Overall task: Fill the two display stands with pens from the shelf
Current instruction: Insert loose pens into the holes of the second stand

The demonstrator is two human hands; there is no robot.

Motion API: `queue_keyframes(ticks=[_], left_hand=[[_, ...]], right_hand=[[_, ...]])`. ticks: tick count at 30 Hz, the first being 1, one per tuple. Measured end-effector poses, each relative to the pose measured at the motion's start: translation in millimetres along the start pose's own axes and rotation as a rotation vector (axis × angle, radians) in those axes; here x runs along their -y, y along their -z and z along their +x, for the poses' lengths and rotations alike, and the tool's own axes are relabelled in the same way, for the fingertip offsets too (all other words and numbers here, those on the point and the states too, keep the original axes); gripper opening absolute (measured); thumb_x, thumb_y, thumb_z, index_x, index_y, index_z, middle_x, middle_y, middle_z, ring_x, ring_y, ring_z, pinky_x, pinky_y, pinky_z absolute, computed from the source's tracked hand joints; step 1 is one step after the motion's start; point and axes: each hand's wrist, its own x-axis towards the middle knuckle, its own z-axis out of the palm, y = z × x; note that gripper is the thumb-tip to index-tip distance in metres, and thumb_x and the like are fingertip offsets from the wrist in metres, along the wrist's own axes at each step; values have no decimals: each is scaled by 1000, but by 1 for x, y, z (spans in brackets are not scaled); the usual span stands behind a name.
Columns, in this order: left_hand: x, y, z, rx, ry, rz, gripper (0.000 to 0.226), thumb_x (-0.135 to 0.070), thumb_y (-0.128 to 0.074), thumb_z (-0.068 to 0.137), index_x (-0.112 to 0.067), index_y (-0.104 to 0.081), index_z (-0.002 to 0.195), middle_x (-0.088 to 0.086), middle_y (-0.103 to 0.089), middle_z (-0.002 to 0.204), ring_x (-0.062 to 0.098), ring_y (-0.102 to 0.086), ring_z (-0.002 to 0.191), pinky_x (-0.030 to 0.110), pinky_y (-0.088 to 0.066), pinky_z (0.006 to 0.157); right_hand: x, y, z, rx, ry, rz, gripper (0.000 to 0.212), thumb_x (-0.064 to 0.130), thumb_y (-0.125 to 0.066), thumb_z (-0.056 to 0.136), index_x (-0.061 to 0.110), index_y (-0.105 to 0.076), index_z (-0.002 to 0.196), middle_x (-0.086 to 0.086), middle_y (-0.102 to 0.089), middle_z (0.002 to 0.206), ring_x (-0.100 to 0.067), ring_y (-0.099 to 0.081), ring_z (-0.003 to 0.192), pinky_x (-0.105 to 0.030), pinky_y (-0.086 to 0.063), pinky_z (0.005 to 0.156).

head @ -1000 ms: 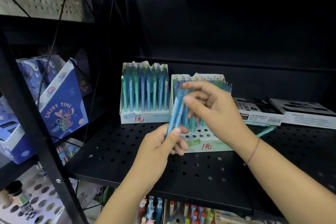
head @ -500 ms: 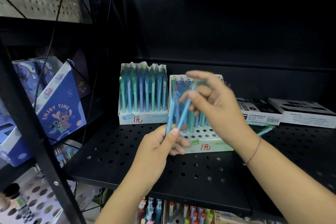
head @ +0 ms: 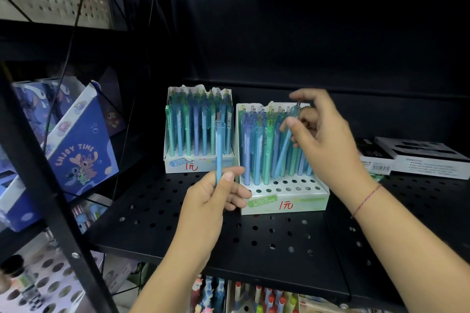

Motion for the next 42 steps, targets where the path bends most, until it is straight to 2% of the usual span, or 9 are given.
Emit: queue_keyframes(ticks=[7, 12, 17, 23, 27, 31, 34, 38, 42], left_hand=[[0, -1, 0, 3, 6, 8, 25, -23, -43, 100, -22, -68, 104, 4, -72, 77, 12, -64, 70, 23, -49, 69], [0, -1, 0, 8, 6, 21, 26, -23, -43, 99, -22, -68, 104, 3, -73, 77, 12, -64, 70, 23, -49, 70], [0, -2, -1, 23, 0, 38, 25, -24, -44, 99, -24, -69, 102, 2, -72, 74, 12, -63, 68, 21, -49, 68], [-3, -5, -1, 60, -29, 107, 24, -26, -44, 99, -27, -68, 101, -4, -67, 68, 7, -56, 61, 10, -43, 62], [-7, -14, -2, 106, -73, 187, 23, -28, -44, 99, -29, -67, 103, -6, -65, 67, 4, -52, 57, 10, -42, 64], [-11, -23, -1, 142, -98, 225, 21, -29, -46, 98, -31, -67, 103, -6, -66, 68, 4, -52, 58, 12, -44, 64], [-13, -24, 1, 78, -131, 267, 14, -31, -56, 93, -33, -67, 102, -6, -67, 74, 6, -57, 67, 12, -46, 68], [-8, -14, 8, -152, -133, 320, 18, -32, -63, 88, -36, -59, 106, -4, -53, 88, 1, -49, 73, 8, -42, 69], [0, -12, 19, -138, 24, 418, 37, -39, -60, 90, -33, -49, 125, -3, -49, 91, 8, -49, 76, 14, -40, 66]], right_hand=[[0, -4, -3, 26, 15, -68, 30, 15, -55, 95, 27, -40, 119, -7, -62, 73, -11, -51, 64, -28, -44, 60], [-2, -6, -3, 37, 5, -80, 20, 18, -57, 94, 30, -47, 107, 7, -60, 81, -7, -55, 69, -28, -49, 65], [-5, -7, 0, -45, 89, -172, 6, 15, -62, 91, 18, -65, 95, 10, -54, 94, -6, -52, 75, -12, -40, 66], [5, -4, -1, -72, 73, -85, 11, 18, -64, 90, 21, -69, 99, 8, -54, 93, -9, -51, 71, -11, -41, 66], [26, 0, -1, 218, -47, 304, 22, 19, -60, 92, 23, -63, 114, 3, -65, 94, -14, -62, 64, -25, -49, 60], [30, 0, -1, 386, -68, 417, 21, 10, -54, 95, 12, -62, 115, -10, -71, 89, -15, -60, 62, -25, -50, 58], [25, 8, 2, 273, -83, 438, 17, 6, -53, 95, 10, -63, 107, -11, -72, 84, -15, -59, 61, -24, -50, 58], [7, 31, 11, 9, -93, 288, 15, 10, -55, 95, 20, -62, 103, -2, -72, 80, -11, -61, 63, -22, -51, 61], [-11, 32, 6, 20, -89, 102, 16, 17, -56, 94, 32, -59, 99, -1, -70, 79, -18, -64, 69, -39, -56, 72]])
